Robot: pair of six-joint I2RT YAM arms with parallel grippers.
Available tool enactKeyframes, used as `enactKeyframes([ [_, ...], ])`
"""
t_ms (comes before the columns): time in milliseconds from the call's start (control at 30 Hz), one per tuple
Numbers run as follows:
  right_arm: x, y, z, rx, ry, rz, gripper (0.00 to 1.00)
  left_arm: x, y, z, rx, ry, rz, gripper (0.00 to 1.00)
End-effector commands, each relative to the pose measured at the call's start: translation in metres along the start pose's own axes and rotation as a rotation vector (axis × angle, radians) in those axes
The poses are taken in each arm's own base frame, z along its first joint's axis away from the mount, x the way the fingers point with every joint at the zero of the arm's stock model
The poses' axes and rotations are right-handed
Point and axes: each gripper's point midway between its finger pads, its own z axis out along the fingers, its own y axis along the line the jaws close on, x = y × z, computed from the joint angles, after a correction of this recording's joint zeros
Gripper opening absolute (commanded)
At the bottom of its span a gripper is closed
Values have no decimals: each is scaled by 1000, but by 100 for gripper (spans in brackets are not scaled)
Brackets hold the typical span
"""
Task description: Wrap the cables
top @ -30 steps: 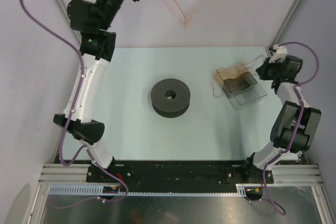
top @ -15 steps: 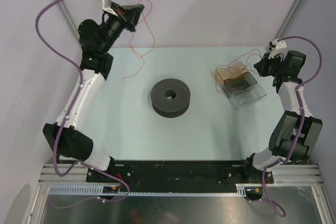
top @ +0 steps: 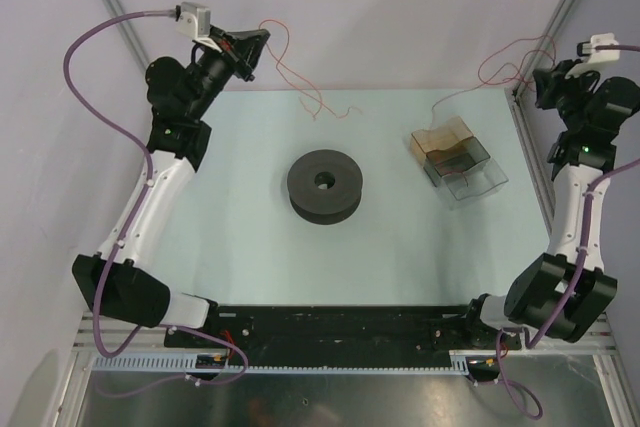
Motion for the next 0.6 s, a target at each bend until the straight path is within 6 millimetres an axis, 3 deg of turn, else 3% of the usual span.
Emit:
enactKeyframes([
  [0,-58,-5,-16,44,-141,-55,0,-16,3,-4,-7,-47,61,0],
  [100,-52,-4,-19,26,-113,-56,0,-10,4,-3,-3,-33,56,0],
  [233,-23,10,-17,-43,-16,-34,0,-4,7,-4,-3,-18,57,0],
  [567,84,48,-15,-121,322,-22,0,9,12,-15,-13,12,63,0],
])
